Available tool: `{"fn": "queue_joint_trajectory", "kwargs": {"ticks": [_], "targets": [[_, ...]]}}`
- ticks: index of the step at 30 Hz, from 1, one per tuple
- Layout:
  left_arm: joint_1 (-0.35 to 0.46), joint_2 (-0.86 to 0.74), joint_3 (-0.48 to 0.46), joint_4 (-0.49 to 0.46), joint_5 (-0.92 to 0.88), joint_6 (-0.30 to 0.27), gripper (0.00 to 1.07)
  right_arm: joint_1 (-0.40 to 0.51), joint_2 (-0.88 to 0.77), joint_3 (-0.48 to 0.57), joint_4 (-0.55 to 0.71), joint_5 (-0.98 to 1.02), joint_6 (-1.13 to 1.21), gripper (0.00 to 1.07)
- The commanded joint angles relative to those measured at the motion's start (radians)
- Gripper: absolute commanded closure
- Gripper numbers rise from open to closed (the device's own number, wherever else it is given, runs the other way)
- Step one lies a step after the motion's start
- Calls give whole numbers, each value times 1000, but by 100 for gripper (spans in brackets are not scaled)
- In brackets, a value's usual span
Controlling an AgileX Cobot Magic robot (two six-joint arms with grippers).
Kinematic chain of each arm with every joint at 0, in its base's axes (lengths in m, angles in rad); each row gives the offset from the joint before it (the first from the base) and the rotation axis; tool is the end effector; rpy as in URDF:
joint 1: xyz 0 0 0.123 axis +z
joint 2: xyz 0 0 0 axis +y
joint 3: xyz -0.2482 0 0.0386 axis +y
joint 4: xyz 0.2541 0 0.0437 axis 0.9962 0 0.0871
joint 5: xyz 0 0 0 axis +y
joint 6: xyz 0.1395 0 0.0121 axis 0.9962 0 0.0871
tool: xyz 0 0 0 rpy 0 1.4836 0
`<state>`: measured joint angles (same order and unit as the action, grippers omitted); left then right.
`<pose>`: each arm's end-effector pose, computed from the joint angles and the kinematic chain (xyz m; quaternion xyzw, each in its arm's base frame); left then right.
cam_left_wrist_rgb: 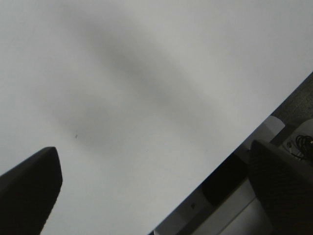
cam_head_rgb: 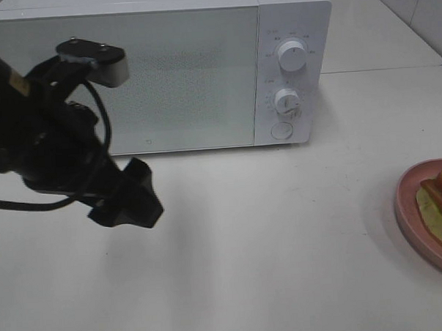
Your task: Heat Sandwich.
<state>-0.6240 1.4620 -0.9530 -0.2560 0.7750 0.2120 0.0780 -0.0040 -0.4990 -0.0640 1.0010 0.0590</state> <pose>0.2346 -0.1995 0.1608 0.3289 0.9203 -0.1402 0.1591 0.0818 -0.0012 0.2656 -0.0076 0.8360 0.0056 0.5486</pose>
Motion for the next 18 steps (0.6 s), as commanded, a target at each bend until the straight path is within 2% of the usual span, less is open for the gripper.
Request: {"fn": "queue_joint_trajectory", "kwargs": {"ticks": [1,2,4,6,7,8,9,11,13,14,18], "targets": [[98,-39,1,8,118,-20,8,-7,-27,1,-3,-6,-3,32],[98,-39,1,8,118,-20,8,-7,-27,1,-3,-6,-3,32],[163,-59,1,8,166,-22,8,-7,-27,1,-3,-6,-3,32],[274,-83,1,11,228,-23,8,-7,-27,1,-3,-6,-3,32],[274,-83,1,11,228,-23,8,-7,-27,1,-3,-6,-3,32],[314,-89,1,14,247,-23,8,-7,-27,1,-3,-6,-3,32],[388,-106,1,19,280,-30,8,-7,-27,1,-3,-6,-3,32],[416,-114,1,20,291,-44,8,-7,-27,1,-3,-6,-3,32],[478,-133,1,40,314,-76,8,-7,-27,1,-3,-6,-3,32],[523,-152,1,71,337,-112,8,-7,-27,1,-3,-6,-3,32],[588,-184,1,122,362,-165,8,-7,-27,1,-3,-6,-3,32]]}}
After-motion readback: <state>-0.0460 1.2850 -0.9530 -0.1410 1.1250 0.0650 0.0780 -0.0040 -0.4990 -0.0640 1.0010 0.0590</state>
